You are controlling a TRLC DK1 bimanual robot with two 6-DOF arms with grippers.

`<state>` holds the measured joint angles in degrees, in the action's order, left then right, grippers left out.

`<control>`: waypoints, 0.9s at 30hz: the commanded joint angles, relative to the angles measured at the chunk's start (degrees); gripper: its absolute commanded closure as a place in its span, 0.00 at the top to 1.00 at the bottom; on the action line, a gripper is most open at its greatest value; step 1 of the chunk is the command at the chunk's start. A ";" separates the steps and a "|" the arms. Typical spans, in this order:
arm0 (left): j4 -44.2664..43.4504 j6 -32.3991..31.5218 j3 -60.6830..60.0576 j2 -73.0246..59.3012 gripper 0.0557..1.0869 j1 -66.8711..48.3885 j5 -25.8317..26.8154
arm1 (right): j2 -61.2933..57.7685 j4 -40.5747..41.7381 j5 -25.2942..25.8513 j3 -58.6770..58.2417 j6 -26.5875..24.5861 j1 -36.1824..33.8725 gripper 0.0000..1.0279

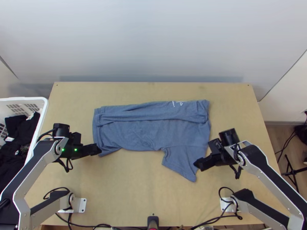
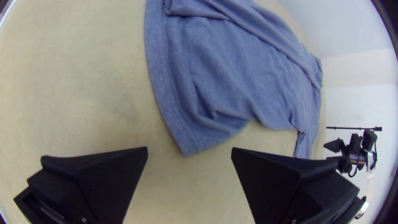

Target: Fold the t-shirt

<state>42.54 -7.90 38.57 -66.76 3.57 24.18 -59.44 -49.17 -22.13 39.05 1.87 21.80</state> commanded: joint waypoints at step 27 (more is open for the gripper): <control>-4.49 -1.24 3.80 -4.87 0.95 -1.29 -0.45 | -15.35 -1.28 8.07 -0.20 -5.91 15.99 0.93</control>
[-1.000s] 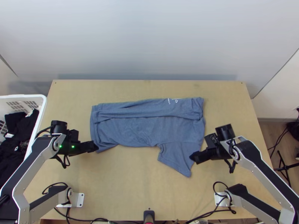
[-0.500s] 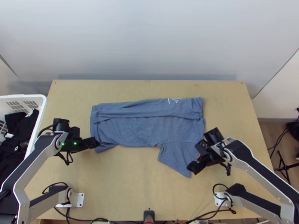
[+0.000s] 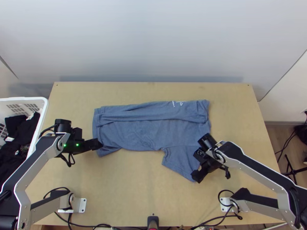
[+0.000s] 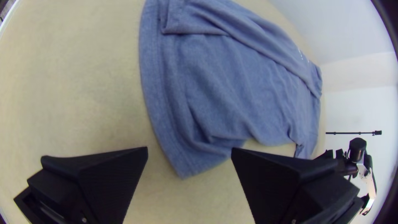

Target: Fold the t-shirt

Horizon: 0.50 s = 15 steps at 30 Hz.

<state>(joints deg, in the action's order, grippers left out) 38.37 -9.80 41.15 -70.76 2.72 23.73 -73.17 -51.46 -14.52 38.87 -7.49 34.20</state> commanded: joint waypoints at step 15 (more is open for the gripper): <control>-0.31 0.66 0.60 -1.75 0.95 -1.31 0.00 | -1.28 -0.74 0.29 3.31 5.73 7.64 0.52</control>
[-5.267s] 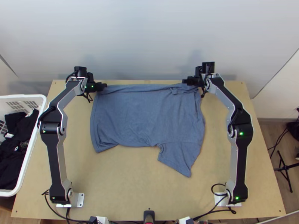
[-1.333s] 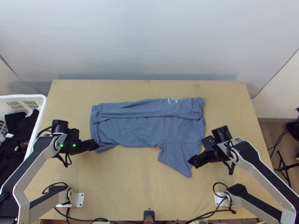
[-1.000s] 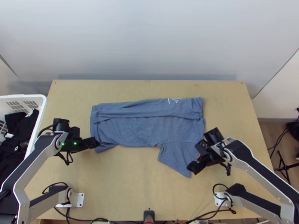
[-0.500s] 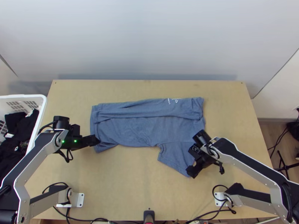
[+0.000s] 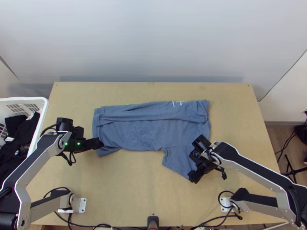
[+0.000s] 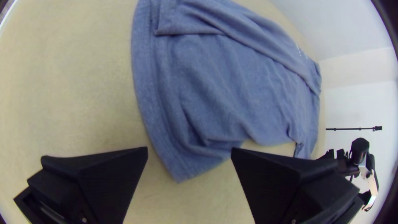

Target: Fold the t-shirt

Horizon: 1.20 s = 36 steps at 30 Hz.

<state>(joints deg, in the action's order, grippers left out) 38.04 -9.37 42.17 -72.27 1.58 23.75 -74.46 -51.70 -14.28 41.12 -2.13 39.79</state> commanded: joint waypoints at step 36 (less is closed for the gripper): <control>3.44 0.84 1.33 0.73 0.95 -0.09 0.33 | -0.16 2.04 5.14 1.15 3.10 6.53 0.03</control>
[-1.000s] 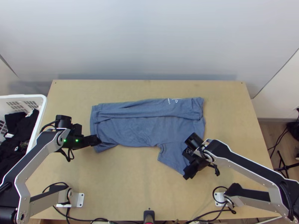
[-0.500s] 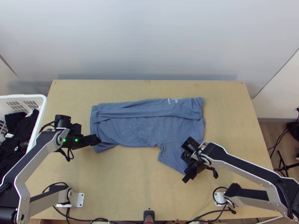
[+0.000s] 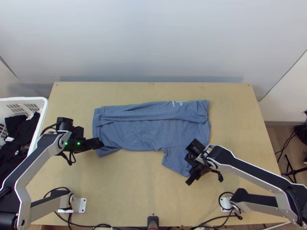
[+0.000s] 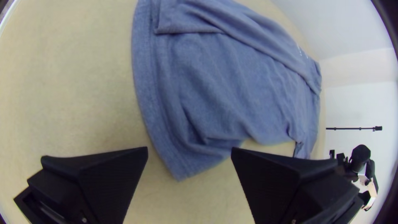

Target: Fold the t-shirt

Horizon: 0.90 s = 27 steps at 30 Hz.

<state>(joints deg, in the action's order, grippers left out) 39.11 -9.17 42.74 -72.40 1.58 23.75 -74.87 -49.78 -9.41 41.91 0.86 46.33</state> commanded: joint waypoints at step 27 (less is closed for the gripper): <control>0.00 0.73 1.12 -12.06 0.04 -2.20 10.62 | 1.57 -0.23 1.15 -0.07 -0.16 -3.26 0.03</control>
<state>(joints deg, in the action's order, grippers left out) 36.36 -11.88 42.28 -80.66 -1.26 29.39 -74.19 -49.95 -8.34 42.15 0.82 44.23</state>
